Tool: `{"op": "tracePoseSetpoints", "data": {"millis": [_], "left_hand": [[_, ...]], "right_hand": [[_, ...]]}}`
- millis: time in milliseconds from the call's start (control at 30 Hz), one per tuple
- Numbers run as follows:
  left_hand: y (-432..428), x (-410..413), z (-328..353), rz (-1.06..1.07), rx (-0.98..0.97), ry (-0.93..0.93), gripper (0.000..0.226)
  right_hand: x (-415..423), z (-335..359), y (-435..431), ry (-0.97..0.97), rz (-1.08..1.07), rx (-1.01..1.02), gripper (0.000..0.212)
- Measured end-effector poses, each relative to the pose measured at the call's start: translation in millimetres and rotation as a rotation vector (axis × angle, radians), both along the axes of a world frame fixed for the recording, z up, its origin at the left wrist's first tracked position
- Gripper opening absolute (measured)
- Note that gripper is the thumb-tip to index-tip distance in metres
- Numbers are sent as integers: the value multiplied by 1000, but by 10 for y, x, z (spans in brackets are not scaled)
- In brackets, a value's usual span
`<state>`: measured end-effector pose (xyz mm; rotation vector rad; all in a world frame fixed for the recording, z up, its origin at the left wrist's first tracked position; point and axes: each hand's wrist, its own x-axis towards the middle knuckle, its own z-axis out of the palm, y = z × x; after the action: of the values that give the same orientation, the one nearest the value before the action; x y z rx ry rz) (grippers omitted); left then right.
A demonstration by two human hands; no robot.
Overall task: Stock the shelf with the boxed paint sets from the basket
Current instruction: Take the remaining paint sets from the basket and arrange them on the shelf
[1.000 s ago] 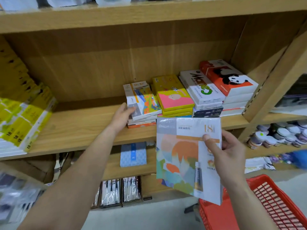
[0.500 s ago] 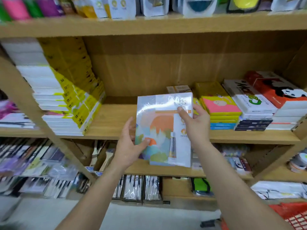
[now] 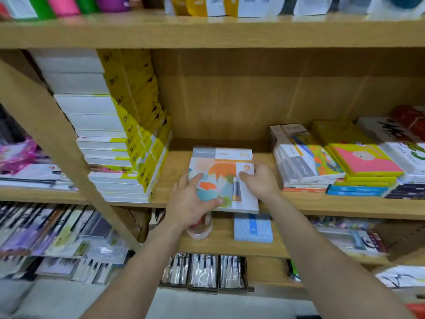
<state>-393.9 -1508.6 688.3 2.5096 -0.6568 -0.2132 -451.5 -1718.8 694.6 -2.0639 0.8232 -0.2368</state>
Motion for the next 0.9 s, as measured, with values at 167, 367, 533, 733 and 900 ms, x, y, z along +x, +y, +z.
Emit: {"op": "tracePoseSetpoints", "data": {"millis": [167, 367, 533, 733, 900], "left_hand": [[-95, 24, -90, -17, 128, -142, 98], [-251, 389, -65, -30, 104, -178, 91], [-443, 517, -23, 48, 97, -241, 73], [-859, -75, -12, -116, -238, -266, 47], [-1277, -330, 61, -246, -320, -9, 74]], "right_hand": [[-305, -95, 194, 2, 86, -348, 54], [-345, -136, 212, 100, 302, -502, 65], [-124, -29, 113, 144, 300, -492, 62], [-978, 34, -41, -251, 79, -505, 38], [-1307, 99, -505, -347, -188, -658, 35]]}}
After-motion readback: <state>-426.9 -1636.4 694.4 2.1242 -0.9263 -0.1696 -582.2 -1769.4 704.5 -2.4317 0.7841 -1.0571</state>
